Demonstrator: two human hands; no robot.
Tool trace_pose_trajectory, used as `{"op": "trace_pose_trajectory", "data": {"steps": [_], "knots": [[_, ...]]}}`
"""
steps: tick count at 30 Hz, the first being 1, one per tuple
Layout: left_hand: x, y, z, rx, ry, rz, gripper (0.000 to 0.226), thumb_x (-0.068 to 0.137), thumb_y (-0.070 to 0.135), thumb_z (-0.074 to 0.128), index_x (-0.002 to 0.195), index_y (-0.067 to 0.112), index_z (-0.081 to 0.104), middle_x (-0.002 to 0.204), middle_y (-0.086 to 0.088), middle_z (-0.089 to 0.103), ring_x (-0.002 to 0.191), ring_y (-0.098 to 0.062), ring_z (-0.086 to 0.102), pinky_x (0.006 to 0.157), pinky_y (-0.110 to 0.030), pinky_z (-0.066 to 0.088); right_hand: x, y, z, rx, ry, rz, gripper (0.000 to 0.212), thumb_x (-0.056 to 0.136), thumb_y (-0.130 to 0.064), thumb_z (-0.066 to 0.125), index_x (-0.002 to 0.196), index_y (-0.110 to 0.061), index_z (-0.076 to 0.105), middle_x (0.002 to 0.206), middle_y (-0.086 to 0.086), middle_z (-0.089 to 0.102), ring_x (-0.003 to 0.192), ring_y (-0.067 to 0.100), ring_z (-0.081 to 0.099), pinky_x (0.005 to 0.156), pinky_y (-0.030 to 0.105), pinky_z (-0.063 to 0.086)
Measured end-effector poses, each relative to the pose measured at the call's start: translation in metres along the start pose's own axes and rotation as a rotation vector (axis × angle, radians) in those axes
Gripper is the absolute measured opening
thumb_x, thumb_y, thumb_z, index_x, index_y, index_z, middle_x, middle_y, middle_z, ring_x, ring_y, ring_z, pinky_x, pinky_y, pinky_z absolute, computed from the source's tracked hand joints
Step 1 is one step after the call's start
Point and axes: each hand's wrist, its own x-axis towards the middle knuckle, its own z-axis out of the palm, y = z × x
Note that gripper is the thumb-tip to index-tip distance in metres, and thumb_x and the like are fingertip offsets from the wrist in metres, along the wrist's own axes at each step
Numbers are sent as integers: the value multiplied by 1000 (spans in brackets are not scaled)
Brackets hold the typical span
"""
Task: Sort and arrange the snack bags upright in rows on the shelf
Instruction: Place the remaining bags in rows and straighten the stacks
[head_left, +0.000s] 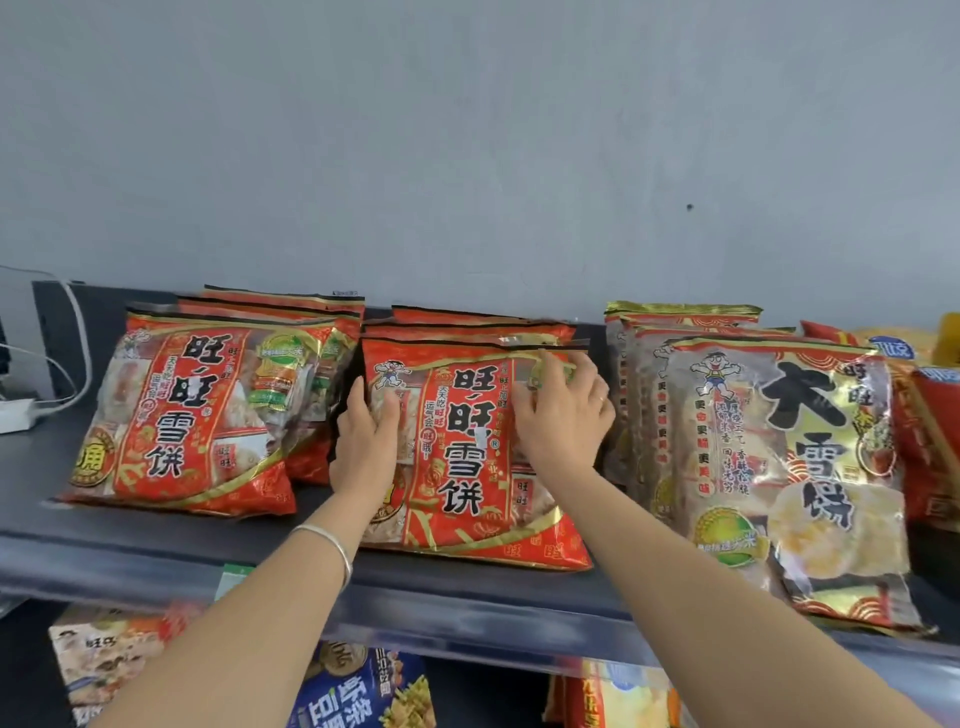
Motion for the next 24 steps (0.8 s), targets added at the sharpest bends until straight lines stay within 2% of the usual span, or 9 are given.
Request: {"op": "trace_pose_trajectory", "data": {"steps": [3,5,8,11,14,17,19,22,24], "knots": [[17,5,-6,-206,-31,-18,67,93,57,39,149,30,14,154,-1,26,138,-25,29,111,-48,27,22,-11,3,-106,-59,-189,41,96,-46,41,134,-31,47,144,2,40,137,27,30,111,51,20],[26,10,-6,-232,-47,14,64,93,50,47,148,30,19,152,1,30,136,-22,33,105,-39,29,35,-18,6,-187,-152,-256,41,96,-47,39,132,-29,49,141,1,47,134,27,38,110,51,25],[40,17,-5,-144,-37,56,58,94,48,46,144,31,25,151,1,31,136,-23,33,107,-44,30,51,-28,6,-261,-226,-275,40,97,-48,35,108,-24,65,116,2,62,111,27,57,100,51,34],[54,25,-3,-59,-3,62,51,95,46,44,141,27,31,148,-2,36,134,-24,36,107,-49,34,68,-35,4,-256,-111,-305,39,96,-40,38,89,-18,69,97,3,64,98,27,58,89,44,38],[69,43,-1,107,123,106,50,94,42,49,139,25,36,145,-5,36,132,-27,37,105,-53,35,90,-37,7,-255,-112,-335,35,98,-33,36,100,-18,67,102,4,62,101,29,55,88,44,38],[85,58,0,239,240,212,47,92,36,54,135,22,42,142,-8,39,128,-26,40,95,-40,38,114,-35,16,-215,-176,-353,31,98,-24,37,110,-17,64,109,6,62,106,31,53,88,43,39],[97,64,1,222,199,269,43,92,32,55,133,22,46,140,-7,40,127,-24,41,93,-32,35,130,-34,22,-202,-198,-358,30,97,-18,39,115,-20,63,114,7,61,110,31,51,89,42,38],[119,71,1,283,66,319,39,92,29,55,130,22,49,138,-7,42,125,-21,42,96,-32,33,154,-36,29,-223,-257,-354,34,95,-13,41,120,-24,61,121,4,60,117,29,48,90,40,36],[135,75,1,331,-1,336,37,93,30,54,129,23,50,138,-7,42,107,-17,50,90,-30,35,168,-38,34,-254,-340,-333,37,94,-10,41,121,-26,61,123,3,60,118,27,48,90,39,36]]}}
